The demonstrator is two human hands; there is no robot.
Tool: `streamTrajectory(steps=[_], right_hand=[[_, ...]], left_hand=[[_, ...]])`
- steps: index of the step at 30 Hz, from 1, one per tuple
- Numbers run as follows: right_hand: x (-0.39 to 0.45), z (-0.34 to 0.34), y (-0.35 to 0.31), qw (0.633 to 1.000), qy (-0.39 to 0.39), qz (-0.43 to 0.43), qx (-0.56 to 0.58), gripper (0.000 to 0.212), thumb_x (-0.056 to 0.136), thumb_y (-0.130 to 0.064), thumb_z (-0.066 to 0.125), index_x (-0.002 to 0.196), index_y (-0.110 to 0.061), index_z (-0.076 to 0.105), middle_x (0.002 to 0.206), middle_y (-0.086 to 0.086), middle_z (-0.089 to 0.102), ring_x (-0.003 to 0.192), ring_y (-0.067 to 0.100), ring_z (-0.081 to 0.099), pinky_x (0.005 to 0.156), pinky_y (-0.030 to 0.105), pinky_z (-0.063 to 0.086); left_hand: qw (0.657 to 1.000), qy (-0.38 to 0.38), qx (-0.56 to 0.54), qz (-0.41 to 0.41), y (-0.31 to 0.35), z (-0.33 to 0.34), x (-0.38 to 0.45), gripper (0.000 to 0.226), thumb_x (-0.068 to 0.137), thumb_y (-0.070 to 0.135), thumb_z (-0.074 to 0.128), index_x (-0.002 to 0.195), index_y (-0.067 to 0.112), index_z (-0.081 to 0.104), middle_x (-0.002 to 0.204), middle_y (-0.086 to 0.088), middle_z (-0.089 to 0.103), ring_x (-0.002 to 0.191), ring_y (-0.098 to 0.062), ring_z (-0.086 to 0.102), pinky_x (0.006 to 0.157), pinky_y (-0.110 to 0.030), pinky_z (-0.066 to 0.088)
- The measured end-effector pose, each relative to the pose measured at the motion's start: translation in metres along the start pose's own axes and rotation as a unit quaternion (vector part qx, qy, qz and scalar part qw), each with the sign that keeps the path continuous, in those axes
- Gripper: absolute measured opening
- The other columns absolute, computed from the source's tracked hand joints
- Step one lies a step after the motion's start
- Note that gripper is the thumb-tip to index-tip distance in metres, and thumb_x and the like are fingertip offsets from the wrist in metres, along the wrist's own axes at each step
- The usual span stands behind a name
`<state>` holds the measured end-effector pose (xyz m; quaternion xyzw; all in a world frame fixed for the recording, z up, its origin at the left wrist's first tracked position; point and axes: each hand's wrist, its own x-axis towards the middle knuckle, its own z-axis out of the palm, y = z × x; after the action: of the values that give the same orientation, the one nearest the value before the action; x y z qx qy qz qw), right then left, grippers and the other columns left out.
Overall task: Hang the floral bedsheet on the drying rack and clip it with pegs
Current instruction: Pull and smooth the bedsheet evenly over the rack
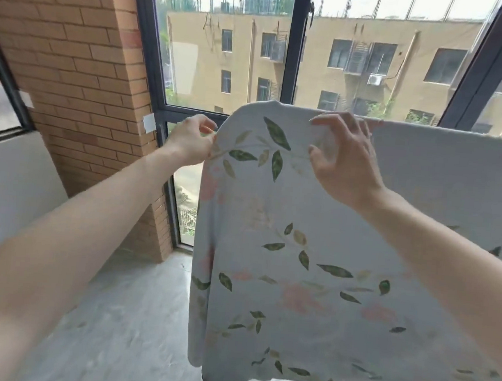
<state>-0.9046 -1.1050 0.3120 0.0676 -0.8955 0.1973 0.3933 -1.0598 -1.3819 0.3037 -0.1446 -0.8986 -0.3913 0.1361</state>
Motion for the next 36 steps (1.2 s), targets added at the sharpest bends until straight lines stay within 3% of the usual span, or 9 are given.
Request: streamTrajectory(steps=[4, 8, 10, 14, 21, 25, 29, 33, 36], right_hand=[[0.036, -0.022, 0.014, 0.995, -0.025, 0.009, -0.097, 0.046, 0.093, -0.032, 0.065, 0.137, -0.026, 0.054, 0.141, 0.001, 0.054, 0.131, 0.029, 0.045, 0.113, 0.045, 0.03], [0.052, -0.026, 0.025, 0.984, -0.09, 0.063, -0.137, 0.052, 0.096, -0.044, 0.059, 0.144, -0.024, 0.051, 0.142, 0.004, 0.058, 0.134, 0.03, 0.048, 0.116, 0.045, 0.026], [0.052, -0.027, 0.028, 0.982, -0.092, 0.064, -0.15, 0.05, 0.098, -0.046, 0.056, 0.142, -0.024, 0.054, 0.141, 0.002, 0.059, 0.133, 0.029, 0.049, 0.116, 0.045, 0.027], [0.054, -0.03, 0.03, 0.982, -0.086, 0.075, -0.148, 0.046, 0.098, -0.043, 0.052, 0.139, -0.024, 0.057, 0.137, 0.003, 0.061, 0.129, 0.03, 0.05, 0.114, 0.045, 0.028], [0.054, -0.028, 0.027, 0.978, -0.107, 0.068, -0.166, 0.047, 0.097, -0.046, 0.055, 0.138, -0.023, 0.056, 0.134, 0.006, 0.06, 0.126, 0.032, 0.049, 0.114, 0.046, 0.029], [0.056, -0.028, 0.027, 0.974, -0.11, 0.074, -0.182, 0.049, 0.095, -0.046, 0.057, 0.138, -0.024, 0.055, 0.134, 0.007, 0.058, 0.128, 0.034, 0.048, 0.116, 0.045, 0.026], [0.04, -0.033, 0.031, 0.982, -0.089, 0.077, -0.147, 0.063, 0.093, -0.04, 0.06, 0.151, -0.021, 0.045, 0.146, 0.008, 0.051, 0.142, 0.033, 0.039, 0.126, 0.046, 0.015], [-0.041, -0.025, 0.034, 0.996, -0.009, 0.08, -0.03, 0.066, 0.09, -0.027, 0.063, 0.153, -0.022, 0.043, 0.157, -0.001, 0.042, 0.147, 0.023, 0.034, 0.126, 0.044, 0.022], [-0.124, -0.01, 0.041, 0.986, -0.081, 0.143, 0.029, 0.061, 0.097, -0.024, 0.063, 0.153, -0.027, 0.041, 0.16, -0.006, 0.038, 0.147, 0.02, 0.032, 0.12, 0.036, 0.03]], left_hand=[[0.99, -0.025, 0.136, 0.018, -0.004, -0.004, 0.003, 0.01, 0.097, 0.039, 0.061, 0.101, 0.034, 0.069, 0.109, 0.007, 0.074, 0.09, -0.019, 0.072, 0.09, -0.04, 0.059], [0.99, -0.042, 0.132, 0.011, -0.009, -0.002, 0.007, 0.02, 0.097, 0.041, 0.066, 0.115, 0.033, 0.064, 0.105, 0.015, 0.07, 0.072, -0.011, 0.075, 0.077, -0.034, 0.059], [0.992, -0.02, 0.121, 0.002, -0.008, 0.0, 0.01, 0.024, 0.097, 0.039, 0.064, 0.12, 0.033, 0.061, 0.103, 0.014, 0.07, 0.073, -0.012, 0.074, 0.076, -0.036, 0.06], [0.981, -0.042, 0.192, -0.008, -0.007, 0.005, 0.017, 0.014, 0.097, 0.033, 0.062, 0.102, 0.036, 0.074, 0.102, 0.007, 0.076, 0.085, -0.017, 0.072, 0.079, -0.034, 0.059], [0.99, 0.106, 0.084, -0.051, 0.005, 0.008, 0.02, 0.018, 0.087, 0.025, 0.067, 0.101, 0.025, 0.078, 0.102, 0.002, 0.074, 0.099, -0.024, 0.066, 0.082, -0.03, 0.053], [0.993, -0.025, 0.074, -0.093, 0.007, 0.029, 0.015, 0.016, 0.09, 0.022, 0.066, 0.099, 0.015, 0.078, 0.104, -0.009, 0.075, 0.096, -0.032, 0.071, 0.082, -0.036, 0.06], [0.993, -0.027, 0.073, -0.086, 0.001, 0.031, 0.006, 0.029, 0.103, 0.023, 0.047, 0.116, 0.009, 0.07, 0.11, -0.008, 0.067, 0.093, -0.027, 0.058, 0.077, -0.034, 0.044], [0.995, 0.01, 0.003, -0.102, -0.015, 0.043, -0.034, 0.043, 0.102, 0.028, 0.047, 0.144, 0.02, 0.049, 0.133, -0.001, 0.06, 0.115, -0.026, 0.058, 0.094, -0.037, 0.048], [0.996, -0.009, 0.017, -0.087, -0.027, 0.068, -0.088, 0.066, 0.097, 0.023, 0.056, 0.158, 0.017, 0.03, 0.152, -0.004, 0.044, 0.139, -0.029, 0.043, 0.116, -0.042, 0.036]])
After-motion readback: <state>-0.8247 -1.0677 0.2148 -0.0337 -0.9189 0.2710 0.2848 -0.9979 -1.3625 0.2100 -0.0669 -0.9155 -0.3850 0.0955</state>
